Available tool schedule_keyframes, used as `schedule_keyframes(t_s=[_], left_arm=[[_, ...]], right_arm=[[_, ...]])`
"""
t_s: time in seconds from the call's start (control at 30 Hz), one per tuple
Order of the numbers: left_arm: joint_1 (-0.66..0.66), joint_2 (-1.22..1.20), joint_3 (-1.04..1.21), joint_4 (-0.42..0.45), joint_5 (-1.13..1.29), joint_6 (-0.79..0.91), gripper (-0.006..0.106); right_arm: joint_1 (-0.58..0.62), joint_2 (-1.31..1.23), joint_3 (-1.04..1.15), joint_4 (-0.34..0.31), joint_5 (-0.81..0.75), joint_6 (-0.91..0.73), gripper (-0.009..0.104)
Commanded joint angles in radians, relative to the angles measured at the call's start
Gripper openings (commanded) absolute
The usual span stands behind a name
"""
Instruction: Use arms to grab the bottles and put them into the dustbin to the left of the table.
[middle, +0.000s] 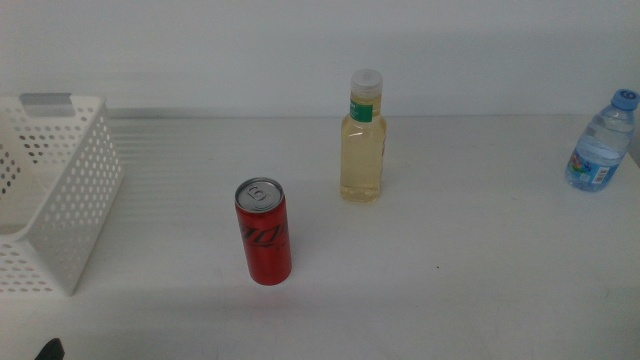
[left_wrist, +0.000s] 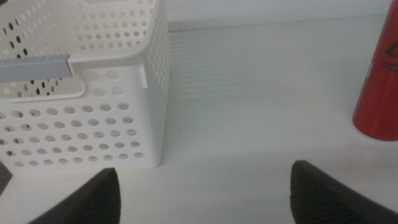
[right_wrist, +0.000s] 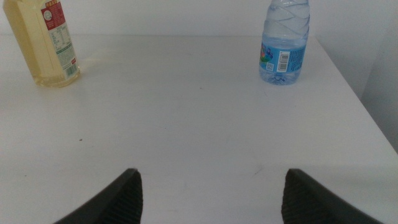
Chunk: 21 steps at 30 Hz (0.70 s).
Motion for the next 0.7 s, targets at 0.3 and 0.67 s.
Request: schedule_keyframes(t_s=[0.3,0.67], left_arm=[[-0.051,0.116,0.004,-0.023,-0.193,-0.009,0.089],[-0.295,0.558,0.004,-0.029,-0.628,-0.014,0.089]], right_arm=[[-0.005,-0.027,-0.008,-0.005,-0.073,-0.012,0.059],[-0.005,-0.027,-0.008,-0.005,-0.073,-0.012,0.059]])
